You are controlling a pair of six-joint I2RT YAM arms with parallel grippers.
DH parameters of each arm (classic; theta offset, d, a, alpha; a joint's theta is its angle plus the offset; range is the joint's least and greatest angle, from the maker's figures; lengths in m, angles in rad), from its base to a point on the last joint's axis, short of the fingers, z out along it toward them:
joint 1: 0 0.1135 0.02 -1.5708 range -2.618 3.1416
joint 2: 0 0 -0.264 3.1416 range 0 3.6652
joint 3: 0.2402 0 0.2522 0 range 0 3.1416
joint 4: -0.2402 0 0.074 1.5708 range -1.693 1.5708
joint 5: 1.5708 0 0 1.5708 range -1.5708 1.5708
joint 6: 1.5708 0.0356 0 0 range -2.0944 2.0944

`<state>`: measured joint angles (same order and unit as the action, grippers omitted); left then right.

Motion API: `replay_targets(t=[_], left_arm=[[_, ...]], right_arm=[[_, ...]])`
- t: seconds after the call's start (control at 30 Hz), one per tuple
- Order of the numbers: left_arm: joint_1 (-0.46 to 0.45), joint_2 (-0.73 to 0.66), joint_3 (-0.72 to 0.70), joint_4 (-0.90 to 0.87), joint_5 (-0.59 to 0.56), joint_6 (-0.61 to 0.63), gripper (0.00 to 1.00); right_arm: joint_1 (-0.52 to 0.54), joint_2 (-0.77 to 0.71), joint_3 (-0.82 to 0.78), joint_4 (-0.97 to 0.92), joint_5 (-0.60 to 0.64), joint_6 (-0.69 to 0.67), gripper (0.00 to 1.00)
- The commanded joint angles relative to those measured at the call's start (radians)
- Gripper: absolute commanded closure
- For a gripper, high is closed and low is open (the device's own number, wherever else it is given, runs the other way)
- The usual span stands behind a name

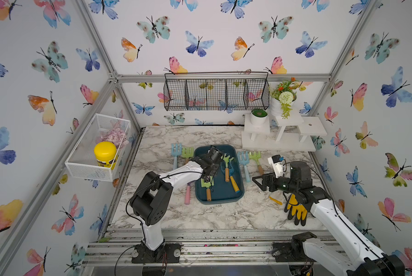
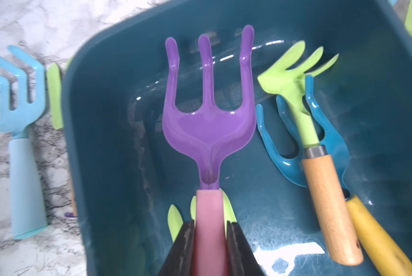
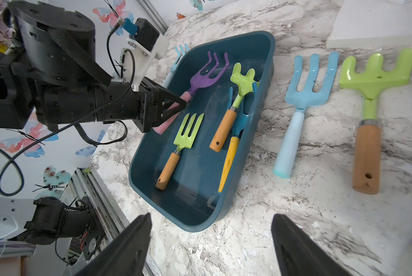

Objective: Take the hand rake out of the storage box
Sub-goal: Pick up the rake from the storage box, then place the rake at the center of the board.

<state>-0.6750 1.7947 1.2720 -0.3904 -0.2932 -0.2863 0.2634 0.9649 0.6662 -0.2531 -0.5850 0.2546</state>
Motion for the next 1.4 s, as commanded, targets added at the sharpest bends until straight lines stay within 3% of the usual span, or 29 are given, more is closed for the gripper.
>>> replay_targets(t=[0.0, 0.5, 0.77, 0.9, 1.1, 1.37], left_arm=[[0.005, -0.086, -0.017, -0.04, -0.048, -0.02, 0.77], [0.029, -0.496, -0.285, -0.082, -0.165, -0.097, 0.84], [0.143, -0.657, -0.447, -0.11, -0.149, -0.114, 0.86], [0.153, -0.681, -0.497, -0.082, -0.117, -0.104, 0.87], [0.175, -0.622, -0.585, 0.001, -0.161, -0.096, 0.98], [0.198, -0.6, -0.616, 0.022, -0.156, -0.103, 0.98]], right_arm=[[0.005, 0.001, -0.005, 0.009, -0.031, 0.0, 0.15], [0.005, -0.041, -0.017, 0.023, -0.057, 0.002, 0.15], [0.005, -0.057, -0.025, 0.033, -0.079, 0.005, 0.15], [0.005, -0.058, -0.027, 0.038, -0.088, 0.006, 0.15], [0.005, -0.088, -0.034, 0.043, -0.089, 0.009, 0.15], [0.005, -0.103, -0.039, 0.051, -0.113, 0.011, 0.14]])
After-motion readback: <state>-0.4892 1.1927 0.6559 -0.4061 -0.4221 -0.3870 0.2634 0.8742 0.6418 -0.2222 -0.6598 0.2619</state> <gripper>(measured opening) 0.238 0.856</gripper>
